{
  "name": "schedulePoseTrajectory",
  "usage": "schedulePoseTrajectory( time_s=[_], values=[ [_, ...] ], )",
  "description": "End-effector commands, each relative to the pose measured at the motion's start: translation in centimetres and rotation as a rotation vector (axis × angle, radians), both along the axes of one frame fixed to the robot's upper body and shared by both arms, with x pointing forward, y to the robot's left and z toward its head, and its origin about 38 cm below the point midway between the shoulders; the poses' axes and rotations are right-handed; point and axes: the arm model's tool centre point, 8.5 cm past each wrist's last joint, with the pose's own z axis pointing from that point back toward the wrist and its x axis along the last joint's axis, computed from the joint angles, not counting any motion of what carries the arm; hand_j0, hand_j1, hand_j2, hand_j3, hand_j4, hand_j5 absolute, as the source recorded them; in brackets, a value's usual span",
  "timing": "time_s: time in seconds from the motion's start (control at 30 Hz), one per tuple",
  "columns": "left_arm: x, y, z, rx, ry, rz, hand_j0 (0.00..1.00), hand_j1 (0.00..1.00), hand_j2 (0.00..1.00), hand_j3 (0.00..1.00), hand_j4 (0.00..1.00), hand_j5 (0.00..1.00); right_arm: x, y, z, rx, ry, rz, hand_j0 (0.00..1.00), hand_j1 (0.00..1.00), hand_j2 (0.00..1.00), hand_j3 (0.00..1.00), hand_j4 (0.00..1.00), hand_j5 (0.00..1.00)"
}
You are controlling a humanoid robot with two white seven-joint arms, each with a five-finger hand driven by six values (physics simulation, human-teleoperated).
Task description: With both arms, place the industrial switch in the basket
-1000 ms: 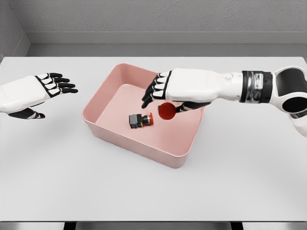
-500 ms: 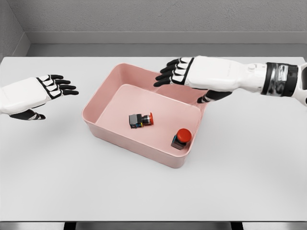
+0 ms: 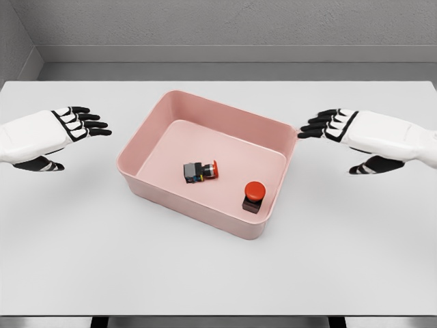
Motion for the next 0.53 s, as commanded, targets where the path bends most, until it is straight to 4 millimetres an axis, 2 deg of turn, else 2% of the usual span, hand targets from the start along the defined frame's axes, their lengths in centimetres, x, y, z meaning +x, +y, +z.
schedulePoseTrajectory(
  time_s=[0.0,0.2,0.5],
  values=[
    [0.01,0.0,0.06,-0.006,0.001,0.001,1.0,1.0,1.0,1.0,1.0,1.0,0.06,-0.84,1.21,0.003,-0.031,-0.016,1.0,1.0,1.0,1.0,1.0,1.0],
    [0.0,-0.04,0.07,-0.005,0.0,0.0,1.0,1.0,1.0,1.0,1.0,1.0,-0.21,-1.79,0.66,0.0,-0.018,-0.044,1.0,1.0,1.0,1.0,1.0,1.0],
    [-0.02,-0.05,0.02,-0.005,0.001,-0.001,1.0,1.0,1.0,1.0,1.0,1.0,-0.3,-1.59,0.82,0.004,-0.022,-0.038,1.0,1.0,1.0,1.0,1.0,1.0]
  ],
)
